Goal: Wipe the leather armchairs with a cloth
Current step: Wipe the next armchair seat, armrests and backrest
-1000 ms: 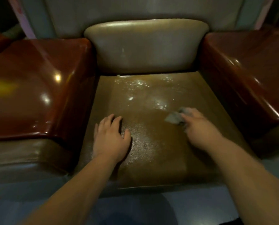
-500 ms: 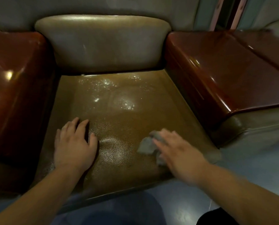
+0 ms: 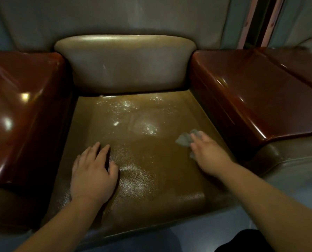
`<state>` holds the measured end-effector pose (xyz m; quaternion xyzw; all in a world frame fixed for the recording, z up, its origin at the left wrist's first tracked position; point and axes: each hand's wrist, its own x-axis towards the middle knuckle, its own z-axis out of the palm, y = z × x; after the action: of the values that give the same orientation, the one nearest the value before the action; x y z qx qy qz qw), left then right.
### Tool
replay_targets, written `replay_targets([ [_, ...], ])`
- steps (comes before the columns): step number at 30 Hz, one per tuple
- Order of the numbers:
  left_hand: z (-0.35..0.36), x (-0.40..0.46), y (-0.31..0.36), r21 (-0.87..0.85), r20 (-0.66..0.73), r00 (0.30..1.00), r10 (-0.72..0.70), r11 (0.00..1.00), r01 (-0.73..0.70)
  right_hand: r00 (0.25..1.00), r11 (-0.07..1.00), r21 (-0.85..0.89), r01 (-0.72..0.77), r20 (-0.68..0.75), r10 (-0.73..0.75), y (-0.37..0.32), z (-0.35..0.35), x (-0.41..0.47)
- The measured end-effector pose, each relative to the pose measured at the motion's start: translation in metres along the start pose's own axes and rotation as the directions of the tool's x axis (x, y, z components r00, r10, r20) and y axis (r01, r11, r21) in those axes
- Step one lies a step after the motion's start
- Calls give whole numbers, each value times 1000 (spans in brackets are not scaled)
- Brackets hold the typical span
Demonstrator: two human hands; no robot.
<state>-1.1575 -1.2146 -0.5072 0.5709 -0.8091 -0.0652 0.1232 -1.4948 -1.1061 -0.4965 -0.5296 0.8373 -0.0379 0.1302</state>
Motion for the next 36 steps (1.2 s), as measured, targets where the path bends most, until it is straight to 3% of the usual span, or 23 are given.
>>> replay_targets([
  [3, 3, 1, -2, 6, 9, 1000, -2, 1000, 2, 961, 953, 134, -273, -17, 278, 17, -18, 46],
  [5, 6, 2, -2, 7, 14, 1000, -10, 1000, 9, 948, 927, 228, -297, -44, 315, -7, -17, 65],
  [6, 8, 2, -2, 14, 21, 1000, -17, 1000, 17, 960, 933, 255, -253, -53, 275, -30, -13, 67],
  [8, 11, 3, -3, 27, 37, 999, -32, 999, 31, 997, 972, 233, -2, -75, 20, -86, 2, 61],
  [10, 13, 5, -5, 33, 45, 998, -39, 999, 38, 951, 941, 137, 310, -60, -305, -133, 22, 43],
  [12, 13, 5, -7, 37, 47, 998, -37, 999, 36, 895, 892, 69, 446, -13, -446, -142, 26, 37],
  [14, 13, 6, -8, 34, 41, 998, -43, 999, 42, 902, 902, -3, 431, -28, -431, -121, 15, 55],
  [15, 15, 6, -8, 28, 38, 998, -47, 999, 46, 933, 934, -40, 355, -48, -356, -106, 7, 69],
  [17, 19, 6, -9, 20, 32, 998, -54, 998, 53, 998, 999, 5, 38, -44, -38, -78, -10, 97],
  [19, 23, 5, -9, 21, 19, 998, -62, 998, 62, 986, 979, 122, -162, -19, 165, -80, -17, 112],
  [20, 24, 5, -9, 23, 12, 998, -69, 997, 68, 992, 985, 121, -120, -31, 124, -96, -12, 112],
  [22, 25, 5, -9, 31, -1, 995, -98, 995, 98, 989, 986, 81, 144, -30, -142, -141, 7, 97],
  [24, 26, 6, -9, 36, -2, 990, -141, 989, 141, 895, 895, 30, 446, -7, -446, -183, 29, 71],
  [26, 25, 8, -8, 22, 5, 983, -184, 983, 184, 807, 808, -22, 589, 50, -588, -195, 36, 61],
  [28, 24, 9, -8, -6, 4, 976, -218, 976, 218, 808, 805, -62, 589, 25, -589, -177, 27, 84],
  [29, 24, 9, -8, -13, 3, 974, -226, 974, 226, 847, 844, -82, 530, 0, -532, -163, 20, 102],
  [31, 25, 9, -8, -17, 11, 976, -219, 976, 219, 953, 952, -55, 302, -3, -302, -135, 2, 133],
  [33, 26, 9, -9, -18, 10, 977, -214, 977, 214, 990, 990, 25, 141, -3, -141, -135, -3, 143],
  [34, 26, 10, -8, -19, 7, 976, -216, 976, 216, 988, 988, 26, 155, -7, -155, -149, 2, 139],
  [36, 26, 11, -8, -21, 8, 975, -224, 974, 224, 937, 937, 4, 348, 4, -348, -191, 20, 114],
])
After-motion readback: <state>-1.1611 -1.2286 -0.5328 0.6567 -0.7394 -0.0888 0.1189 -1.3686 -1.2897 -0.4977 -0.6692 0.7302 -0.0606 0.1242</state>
